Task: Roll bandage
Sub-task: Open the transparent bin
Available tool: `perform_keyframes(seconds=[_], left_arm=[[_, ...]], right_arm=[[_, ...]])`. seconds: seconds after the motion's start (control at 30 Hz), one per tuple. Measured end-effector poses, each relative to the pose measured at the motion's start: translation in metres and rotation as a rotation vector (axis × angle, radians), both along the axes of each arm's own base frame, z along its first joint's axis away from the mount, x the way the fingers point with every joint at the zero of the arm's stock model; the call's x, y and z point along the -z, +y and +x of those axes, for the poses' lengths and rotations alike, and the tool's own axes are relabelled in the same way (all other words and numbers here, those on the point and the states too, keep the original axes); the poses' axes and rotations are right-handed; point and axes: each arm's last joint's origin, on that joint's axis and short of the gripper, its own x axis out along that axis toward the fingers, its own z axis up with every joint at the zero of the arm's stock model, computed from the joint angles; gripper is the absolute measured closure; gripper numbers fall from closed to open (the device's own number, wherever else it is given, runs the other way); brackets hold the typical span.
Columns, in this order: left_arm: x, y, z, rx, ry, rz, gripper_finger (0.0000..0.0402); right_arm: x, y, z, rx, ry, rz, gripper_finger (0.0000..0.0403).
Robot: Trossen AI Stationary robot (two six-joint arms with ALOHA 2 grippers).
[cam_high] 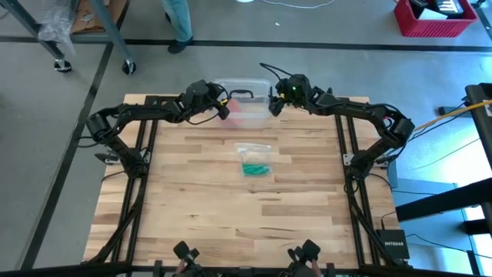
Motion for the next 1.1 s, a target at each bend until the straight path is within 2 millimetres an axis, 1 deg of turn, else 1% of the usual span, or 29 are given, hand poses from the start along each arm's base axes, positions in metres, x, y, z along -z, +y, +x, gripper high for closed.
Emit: perform_keyframes(seconds=[0.13,0.43,0.53,0.6,0.67,0.73,0.77,0.87,0.9,1.0,1.1], left_arm=[[0.001,0.002,-0.002,-0.006,0.009,-0.010,0.0205],[0.004,0.001,-0.003,-0.015,0.028,-0.031,0.0205],[0.005,0.001,-0.003,-0.018,0.035,-0.035,0.0205],[0.007,0.001,-0.004,-0.023,0.049,-0.041,0.0205],[0.008,0.001,-0.005,-0.024,0.058,-0.046,0.0205],[0.008,0.001,-0.004,-0.022,0.052,-0.046,0.0205],[0.008,0.001,-0.005,-0.024,0.050,-0.043,0.0205],[0.008,0.000,-0.004,-0.019,0.040,-0.041,0.0205],[0.007,0.000,-0.004,-0.019,0.032,-0.035,0.0205],[-0.002,-0.003,-0.005,-0.015,0.004,-0.011,0.0205],[-0.016,-0.010,-0.009,0.000,0.013,0.027,0.0205]], right_arm=[[0.004,0.001,-0.003,0.012,0.063,0.010,0.0165],[0.005,0.003,-0.007,0.038,0.105,0.021,0.0165],[0.004,0.006,-0.011,0.063,0.135,0.027,0.0165],[0.013,0.010,-0.021,0.107,0.239,0.069,0.0165],[0.021,0.010,-0.024,0.135,0.303,0.091,0.0165],[0.008,0.010,-0.023,0.141,0.251,0.058,0.0165],[0.006,0.010,-0.022,0.137,0.234,0.052,0.0165],[0.012,0.014,-0.022,0.117,0.275,0.069,0.0165],[0.010,0.015,-0.021,0.111,0.264,0.060,0.0165],[-0.018,0.016,-0.022,0.096,0.176,-0.010,0.0165],[-0.036,0.019,-0.023,0.033,0.118,-0.028,0.0165]])
